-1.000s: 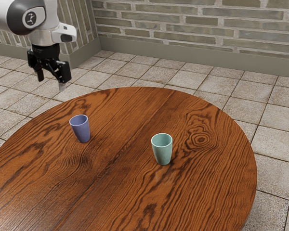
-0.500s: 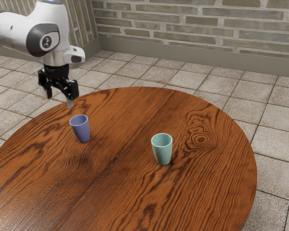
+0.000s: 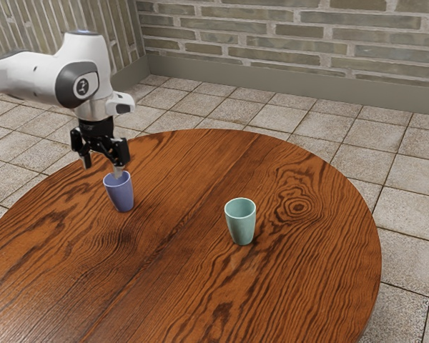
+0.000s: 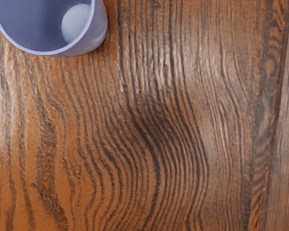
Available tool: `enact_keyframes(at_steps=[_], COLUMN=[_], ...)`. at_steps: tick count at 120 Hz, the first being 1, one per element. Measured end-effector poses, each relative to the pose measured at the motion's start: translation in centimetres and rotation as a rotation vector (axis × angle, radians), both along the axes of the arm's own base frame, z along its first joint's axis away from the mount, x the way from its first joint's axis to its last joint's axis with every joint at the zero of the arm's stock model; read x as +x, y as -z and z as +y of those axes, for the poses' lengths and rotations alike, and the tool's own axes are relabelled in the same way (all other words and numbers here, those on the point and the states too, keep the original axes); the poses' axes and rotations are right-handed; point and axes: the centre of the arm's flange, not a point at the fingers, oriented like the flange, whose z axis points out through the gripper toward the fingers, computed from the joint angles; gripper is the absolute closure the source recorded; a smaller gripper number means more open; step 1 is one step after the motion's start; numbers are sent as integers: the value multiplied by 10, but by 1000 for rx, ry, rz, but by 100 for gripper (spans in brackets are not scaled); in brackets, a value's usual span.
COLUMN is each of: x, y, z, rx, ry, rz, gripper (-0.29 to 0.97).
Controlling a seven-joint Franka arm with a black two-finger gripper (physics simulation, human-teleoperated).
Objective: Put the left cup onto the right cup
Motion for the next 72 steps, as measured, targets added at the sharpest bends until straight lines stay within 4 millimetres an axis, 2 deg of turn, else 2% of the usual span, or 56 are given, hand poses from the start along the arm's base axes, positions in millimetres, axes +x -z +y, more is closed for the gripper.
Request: enact_keyframes(at_steps=[21,54,72], x=[4,14,22], y=[22,47,60], z=[3,5,12], rx=[-24,-30,-27], ry=[-20,-28,-38], rz=[-3,-13,-35], gripper=[0,0,0])
